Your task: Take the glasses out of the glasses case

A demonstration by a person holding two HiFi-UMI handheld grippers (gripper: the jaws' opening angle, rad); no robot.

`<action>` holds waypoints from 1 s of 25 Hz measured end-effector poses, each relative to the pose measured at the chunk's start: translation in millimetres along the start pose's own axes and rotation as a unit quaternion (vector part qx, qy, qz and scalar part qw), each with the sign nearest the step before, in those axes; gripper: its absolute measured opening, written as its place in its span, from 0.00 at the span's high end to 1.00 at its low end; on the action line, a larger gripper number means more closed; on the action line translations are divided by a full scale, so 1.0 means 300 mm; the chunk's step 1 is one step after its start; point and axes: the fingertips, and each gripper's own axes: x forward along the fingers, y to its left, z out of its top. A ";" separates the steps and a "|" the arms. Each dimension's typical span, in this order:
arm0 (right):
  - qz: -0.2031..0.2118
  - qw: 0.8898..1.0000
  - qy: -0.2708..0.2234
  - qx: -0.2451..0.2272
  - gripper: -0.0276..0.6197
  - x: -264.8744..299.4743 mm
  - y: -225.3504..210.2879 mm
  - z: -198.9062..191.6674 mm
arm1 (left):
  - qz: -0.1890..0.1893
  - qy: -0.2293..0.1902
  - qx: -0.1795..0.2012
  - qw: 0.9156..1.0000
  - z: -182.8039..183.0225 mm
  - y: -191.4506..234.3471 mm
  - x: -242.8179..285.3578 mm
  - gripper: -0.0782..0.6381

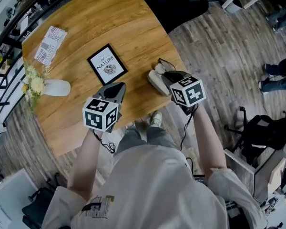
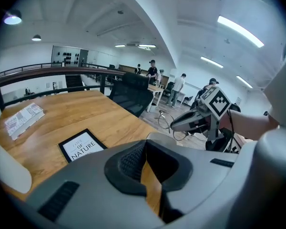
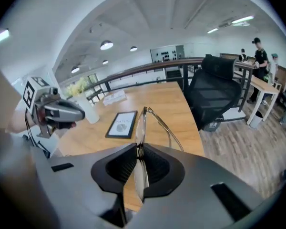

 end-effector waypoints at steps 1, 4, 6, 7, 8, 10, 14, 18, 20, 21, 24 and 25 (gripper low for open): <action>0.005 1.000 -0.027 0.013 0.86 -0.038 0.020 0.051 | 0.002 -0.010 0.000 1.000 0.027 0.003 -0.021 0.87; 0.010 0.994 -0.101 0.030 0.86 -0.149 0.079 0.207 | 0.021 -0.045 0.016 0.999 0.134 0.029 -0.094 0.87; 0.005 0.989 -0.144 0.025 0.86 -0.227 0.114 0.308 | 0.033 -0.074 0.040 0.996 0.227 0.036 -0.157 0.87; 0.001 0.986 -0.164 0.020 0.86 -0.269 0.131 0.357 | 0.037 -0.091 0.057 0.993 0.278 0.032 -0.194 0.87; -0.004 0.983 -0.185 0.013 0.86 -0.313 0.149 0.407 | 0.044 -0.108 0.076 0.990 0.332 0.026 -0.232 0.87; -0.014 0.974 -0.228 -0.004 0.86 -0.402 0.188 0.508 | 0.061 -0.140 0.115 0.982 0.439 0.016 -0.310 0.87; -0.022 0.950 -0.310 -0.035 0.86 -0.587 0.283 0.689 | 0.087 -0.214 0.163 0.959 0.645 -0.023 -0.488 0.87; -0.023 0.923 -0.377 -0.079 0.86 -0.775 0.398 0.816 | 0.105 -0.304 0.187 0.928 0.818 -0.095 -0.686 0.87; -0.025 0.908 -0.408 -0.094 0.86 -0.864 0.450 0.859 | 0.115 -0.327 0.203 0.916 0.865 -0.131 -0.762 0.87; -0.027 0.900 -0.423 -0.099 0.86 -0.907 0.473 0.876 | 0.117 -0.333 0.213 0.911 0.881 -0.147 -0.792 0.87; -0.029 0.876 -0.465 -0.122 0.86 -1.026 0.539 0.925 | 0.127 -0.350 0.234 0.898 0.916 -0.181 -0.871 0.87; -0.029 0.868 -0.477 -0.132 0.86 -1.061 0.561 0.939 | 0.133 -0.356 0.239 0.894 0.924 -0.187 -0.896 0.87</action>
